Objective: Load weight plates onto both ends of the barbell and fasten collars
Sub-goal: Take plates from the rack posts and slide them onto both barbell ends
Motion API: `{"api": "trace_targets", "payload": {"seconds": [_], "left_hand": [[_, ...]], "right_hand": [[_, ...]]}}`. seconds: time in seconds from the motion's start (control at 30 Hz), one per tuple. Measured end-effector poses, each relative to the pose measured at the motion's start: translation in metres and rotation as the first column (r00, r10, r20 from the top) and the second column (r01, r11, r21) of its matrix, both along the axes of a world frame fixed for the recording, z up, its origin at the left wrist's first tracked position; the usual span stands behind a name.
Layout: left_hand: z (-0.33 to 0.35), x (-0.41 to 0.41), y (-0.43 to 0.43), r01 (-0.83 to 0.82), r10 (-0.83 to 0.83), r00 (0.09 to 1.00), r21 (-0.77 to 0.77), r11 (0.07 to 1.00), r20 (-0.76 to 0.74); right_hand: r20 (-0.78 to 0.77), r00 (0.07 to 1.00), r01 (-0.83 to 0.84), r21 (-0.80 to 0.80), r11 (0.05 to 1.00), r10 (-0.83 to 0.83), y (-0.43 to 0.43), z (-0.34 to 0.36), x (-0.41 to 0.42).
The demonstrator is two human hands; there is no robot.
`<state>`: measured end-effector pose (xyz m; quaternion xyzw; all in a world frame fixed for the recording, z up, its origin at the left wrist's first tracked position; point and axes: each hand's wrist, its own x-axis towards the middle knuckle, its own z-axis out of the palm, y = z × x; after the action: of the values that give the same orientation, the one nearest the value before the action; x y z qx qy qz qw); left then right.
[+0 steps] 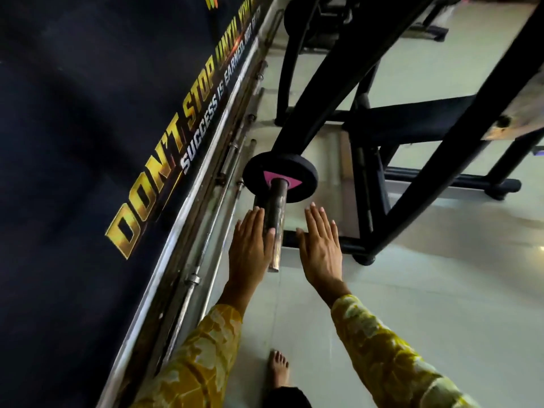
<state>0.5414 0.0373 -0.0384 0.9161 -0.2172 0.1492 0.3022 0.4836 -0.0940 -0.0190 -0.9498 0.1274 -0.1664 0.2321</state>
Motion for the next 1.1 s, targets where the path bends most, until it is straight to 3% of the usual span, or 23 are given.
{"api": "trace_targets", "payload": {"seconds": [0.2, 0.33, 0.43, 0.53, 0.63, 0.73, 1.1], "left_hand": [[-0.058, 0.106, -0.024, -0.071, 0.032, 0.972, -0.165, 0.984, -0.232], [-0.104, 0.164, -0.038, -0.283, 0.037, 0.812, -0.337, 0.898, -0.582], [-0.129, 0.202, -0.047, -0.379, -0.112, 0.703, -0.503, 0.777, -0.703], [-0.142, 0.229, -0.050, -0.364, -0.196, 0.727, -0.612, 0.702, -0.658], [-0.151, 0.248, -0.043, -0.241, -0.284, 0.750, -0.646, 0.724, -0.598], [-0.153, 0.255, -0.038, -0.221, -0.300, 0.742, -0.640, 0.736, -0.600], [-0.135, 0.207, -0.018, -0.244, -0.220, 0.786, -0.616, 0.749, -0.578]], "right_hand": [[-0.064, 0.992, 0.115, 0.123, 0.986, -0.108, -0.029, -0.054, 0.104], [0.005, 0.972, 0.224, 0.303, 0.926, -0.237, -0.047, -0.083, 0.154], [0.108, 0.965, 0.168, 0.442, 0.881, -0.238, -0.062, -0.097, 0.181], [0.165, 0.951, 0.130, 0.552, 0.824, -0.260, -0.082, -0.102, 0.199], [0.146, 0.959, 0.092, 0.654, 0.751, -0.244, -0.096, -0.103, 0.206], [0.144, 0.961, 0.067, 0.709, 0.702, -0.237, -0.100, -0.104, 0.206], [0.114, 0.982, 0.035, 0.678, 0.734, -0.151, -0.088, -0.111, 0.165]]}}
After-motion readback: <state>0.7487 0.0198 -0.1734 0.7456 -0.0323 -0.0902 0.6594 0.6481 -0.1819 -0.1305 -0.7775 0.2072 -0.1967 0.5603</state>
